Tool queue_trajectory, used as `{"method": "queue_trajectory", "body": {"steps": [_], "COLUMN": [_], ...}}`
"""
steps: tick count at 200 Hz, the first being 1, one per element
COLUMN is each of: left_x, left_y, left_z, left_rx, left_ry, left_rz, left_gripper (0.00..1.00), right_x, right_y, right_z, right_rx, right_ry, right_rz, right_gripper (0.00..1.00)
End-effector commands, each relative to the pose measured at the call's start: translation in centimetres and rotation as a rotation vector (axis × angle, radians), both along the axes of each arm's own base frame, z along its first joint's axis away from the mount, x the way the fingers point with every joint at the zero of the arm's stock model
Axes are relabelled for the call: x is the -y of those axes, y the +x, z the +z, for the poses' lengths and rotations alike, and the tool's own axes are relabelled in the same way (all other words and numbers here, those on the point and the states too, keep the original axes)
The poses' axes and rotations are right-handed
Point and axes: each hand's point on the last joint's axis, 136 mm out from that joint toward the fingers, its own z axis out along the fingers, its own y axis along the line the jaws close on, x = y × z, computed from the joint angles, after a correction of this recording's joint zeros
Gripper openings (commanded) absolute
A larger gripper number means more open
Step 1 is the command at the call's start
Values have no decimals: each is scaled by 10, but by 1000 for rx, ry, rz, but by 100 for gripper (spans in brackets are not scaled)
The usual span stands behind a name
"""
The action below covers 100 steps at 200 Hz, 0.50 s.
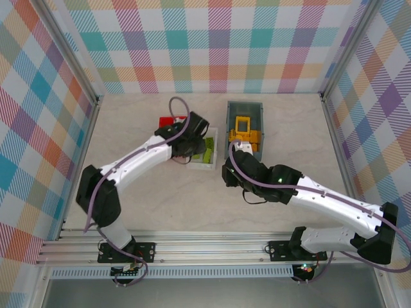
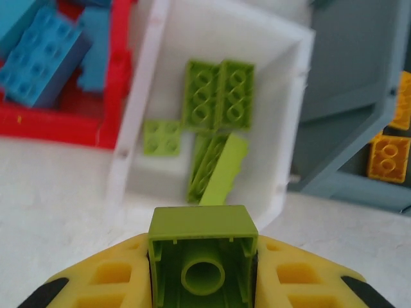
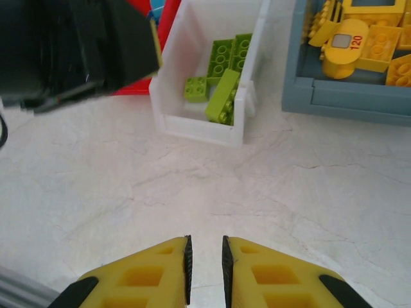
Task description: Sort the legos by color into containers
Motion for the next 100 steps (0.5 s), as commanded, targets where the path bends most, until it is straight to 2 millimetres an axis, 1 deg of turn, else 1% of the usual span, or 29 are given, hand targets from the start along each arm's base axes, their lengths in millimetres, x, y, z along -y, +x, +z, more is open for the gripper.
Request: {"method": "queue_trajectory", "body": {"steps": [1,18,34,39,52,64,76,100], "left_x": [-8,-4,-1,0,1,1,1,2], "left_y": [13,30,38,40,42,42,43,38], "left_z": [-35,-48,-61,-64,-65,-58,-46,-13], "left_rx": [-99,-121,-149,-157,-161,-148,-123,-70], "left_ry": [168,212,226,228,232,225,211,177], "left_rz": [-63,-71,-74,-75,-75,-73,-70,-72], "left_gripper": [27,29,35,39,54,61,65,66], "right_x": [-1,0,4,4,7,9,12,17], "right_y": [3,1,0,-1,-2,-3,-3,-2], "right_z": [6,2,-3,-4,-6,-8,-9,-7], "right_rx": [24,10,-4,-7,-16,-22,-25,-26], "right_ry": [9,6,-2,-4,-9,-11,-12,-14], "right_rz": [4,0,-8,-8,-9,-9,-11,-15], "right_gripper": [23,23,24,24,25,26,28,31]}}
